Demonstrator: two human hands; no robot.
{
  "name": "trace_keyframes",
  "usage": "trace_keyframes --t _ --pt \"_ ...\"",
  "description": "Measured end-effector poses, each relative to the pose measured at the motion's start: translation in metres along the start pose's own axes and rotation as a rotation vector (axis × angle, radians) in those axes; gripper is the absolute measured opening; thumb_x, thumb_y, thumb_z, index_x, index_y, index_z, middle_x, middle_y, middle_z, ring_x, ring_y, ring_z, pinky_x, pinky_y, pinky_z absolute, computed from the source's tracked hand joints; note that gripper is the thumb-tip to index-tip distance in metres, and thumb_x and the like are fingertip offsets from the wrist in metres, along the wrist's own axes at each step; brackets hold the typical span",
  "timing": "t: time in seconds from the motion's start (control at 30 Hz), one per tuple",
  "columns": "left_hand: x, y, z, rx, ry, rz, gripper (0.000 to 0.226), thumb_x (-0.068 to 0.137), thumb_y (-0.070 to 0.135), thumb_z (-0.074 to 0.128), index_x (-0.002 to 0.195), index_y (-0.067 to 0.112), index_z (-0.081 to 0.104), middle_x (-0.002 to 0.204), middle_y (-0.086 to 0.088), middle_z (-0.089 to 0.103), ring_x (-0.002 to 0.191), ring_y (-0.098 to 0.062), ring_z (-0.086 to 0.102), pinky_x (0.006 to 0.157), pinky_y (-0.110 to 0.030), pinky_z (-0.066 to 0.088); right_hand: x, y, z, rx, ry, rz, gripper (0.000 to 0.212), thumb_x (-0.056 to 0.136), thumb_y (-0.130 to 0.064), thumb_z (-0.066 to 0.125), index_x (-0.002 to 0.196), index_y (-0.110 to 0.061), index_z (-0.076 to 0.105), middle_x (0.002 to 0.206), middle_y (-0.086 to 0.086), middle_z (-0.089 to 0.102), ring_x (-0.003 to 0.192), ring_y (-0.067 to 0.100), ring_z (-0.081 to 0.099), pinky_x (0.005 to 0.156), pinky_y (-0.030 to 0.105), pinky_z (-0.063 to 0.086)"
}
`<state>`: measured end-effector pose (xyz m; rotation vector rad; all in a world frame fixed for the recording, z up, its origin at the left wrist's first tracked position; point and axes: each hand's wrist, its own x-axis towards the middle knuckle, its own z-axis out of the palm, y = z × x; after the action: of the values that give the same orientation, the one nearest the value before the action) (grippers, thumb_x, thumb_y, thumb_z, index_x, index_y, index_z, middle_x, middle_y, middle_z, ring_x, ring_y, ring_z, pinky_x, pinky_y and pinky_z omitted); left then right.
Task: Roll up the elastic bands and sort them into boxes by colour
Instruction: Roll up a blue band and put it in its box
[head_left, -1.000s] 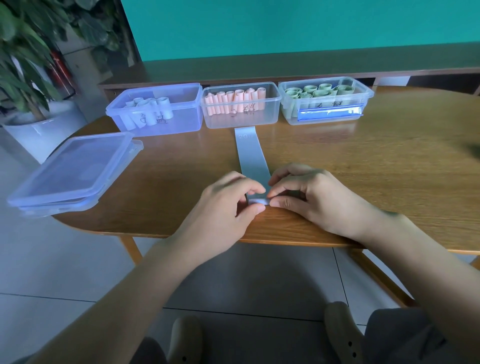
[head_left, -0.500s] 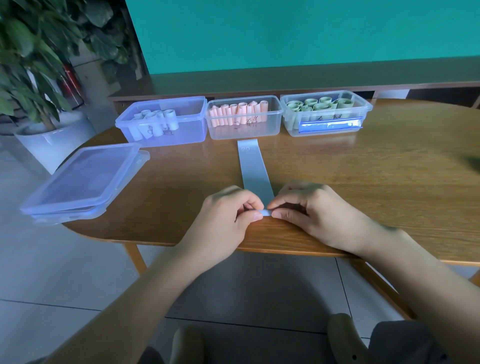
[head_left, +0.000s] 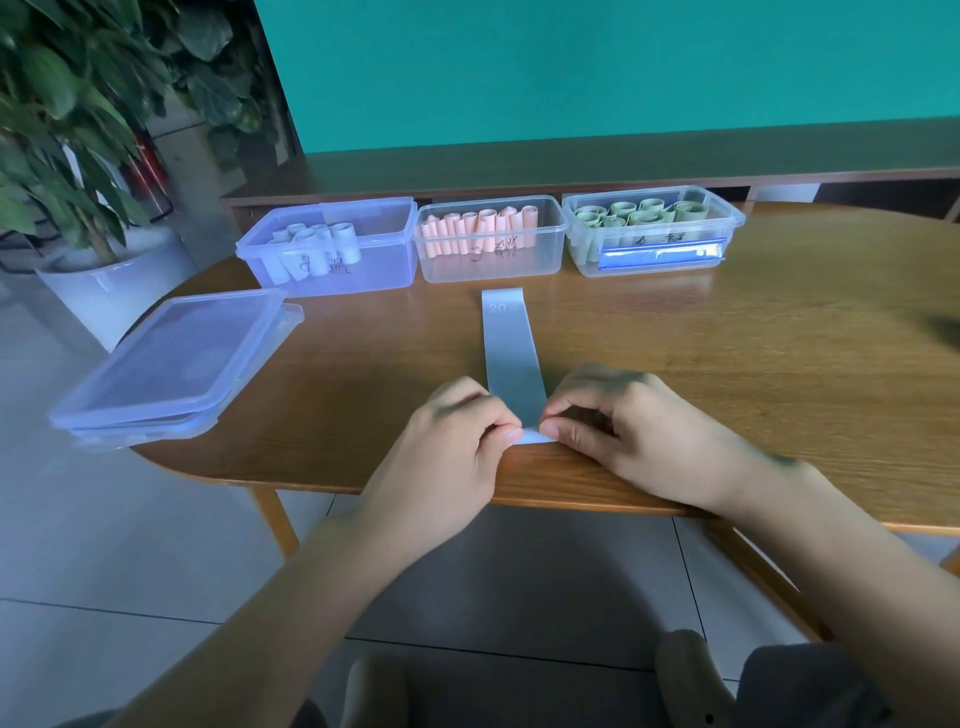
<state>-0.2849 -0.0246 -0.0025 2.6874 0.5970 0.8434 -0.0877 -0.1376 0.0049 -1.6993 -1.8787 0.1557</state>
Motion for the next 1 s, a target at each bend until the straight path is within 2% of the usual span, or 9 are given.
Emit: trace_keyframes --t 0.07,0.2,0.27,0.4,0.57,0.67,0.87,1.0 --pt "0.001 -0.001 0.001 0.006 0.004 -0.001 0.012 0.097 0.02 0.062 0.092 0.017 0.072 0.094 0.009 0.059 0.087 -0.005 0.052 0.077 -0.016 0.043 0.0 0.002 -0.001 0.016 -0.023 0.017 0.015 0.095 -0.041 0.068 0.102 -0.029 0.071 0.101 -0.016 0.061 0.093 0.007 0.061 0.083 0.024 0.048" --pt "0.003 -0.002 -0.001 -0.037 0.034 0.005 0.008 0.095 0.017 0.066 0.095 0.019 0.074 0.096 0.01 0.063 0.091 -0.005 0.055 0.079 -0.01 0.043 0.002 0.002 -0.001 0.031 -0.008 0.015 0.016 0.094 -0.039 0.068 0.103 -0.026 0.073 0.098 -0.015 0.063 0.092 0.006 0.062 0.084 0.027 0.049" --pt "0.004 -0.001 -0.003 -0.042 0.014 0.014 0.009 0.096 0.018 0.065 0.097 0.022 0.073 0.097 0.013 0.063 0.092 -0.004 0.056 0.079 -0.012 0.046 0.004 0.002 -0.001 0.033 -0.002 0.017 0.018 0.095 -0.037 0.067 0.103 -0.024 0.074 0.096 -0.014 0.065 0.092 0.006 0.063 0.084 0.027 0.05" --pt "0.005 -0.001 -0.007 -0.058 -0.061 -0.009 0.005 0.094 0.028 0.066 0.098 0.026 0.07 0.097 0.018 0.06 0.091 -0.004 0.056 0.074 -0.009 0.043 0.006 0.002 -0.002 -0.012 0.016 -0.005 0.015 0.098 -0.033 0.065 0.101 -0.024 0.076 0.094 -0.014 0.064 0.089 0.004 0.062 0.083 0.03 0.051" --pt "0.01 -0.005 -0.004 -0.024 -0.065 -0.008 0.012 0.094 0.023 0.067 0.105 0.024 0.072 0.102 0.014 0.06 0.093 -0.003 0.052 0.08 -0.018 0.044 0.007 -0.003 0.006 -0.061 0.136 -0.018 0.01 0.097 -0.028 0.066 0.102 -0.023 0.074 0.102 -0.012 0.058 0.09 0.005 0.058 0.083 0.031 0.051" --pt "0.012 -0.008 -0.002 -0.034 -0.052 -0.024 0.016 0.095 0.024 0.067 0.108 0.024 0.074 0.104 0.011 0.059 0.094 -0.004 0.054 0.084 -0.02 0.044 0.007 -0.003 0.009 -0.044 0.126 -0.034 0.01 0.097 -0.028 0.066 0.102 -0.022 0.072 0.102 -0.01 0.06 0.09 0.007 0.06 0.083 0.035 0.052" --pt "0.014 -0.009 -0.002 -0.027 -0.073 -0.075 0.028 0.091 0.03 0.071 0.118 0.023 0.072 0.106 0.012 0.058 0.088 0.0 0.052 0.078 -0.004 0.035 0.011 0.005 0.008 -0.034 0.102 -0.017 0.014 0.094 -0.029 0.071 0.107 -0.024 0.073 0.103 -0.013 0.062 0.093 0.003 0.059 0.086 0.033 0.052" --pt "0.015 -0.008 -0.006 -0.1 -0.031 -0.086 0.028 0.087 0.025 0.076 0.114 0.028 0.072 0.102 0.016 0.06 0.089 0.003 0.054 0.072 -0.001 0.036 0.014 0.007 0.007 -0.036 0.098 -0.012 0.016 0.095 -0.03 0.069 0.107 -0.02 0.075 0.102 -0.011 0.062 0.091 -0.001 0.057 0.086 0.023 0.048"
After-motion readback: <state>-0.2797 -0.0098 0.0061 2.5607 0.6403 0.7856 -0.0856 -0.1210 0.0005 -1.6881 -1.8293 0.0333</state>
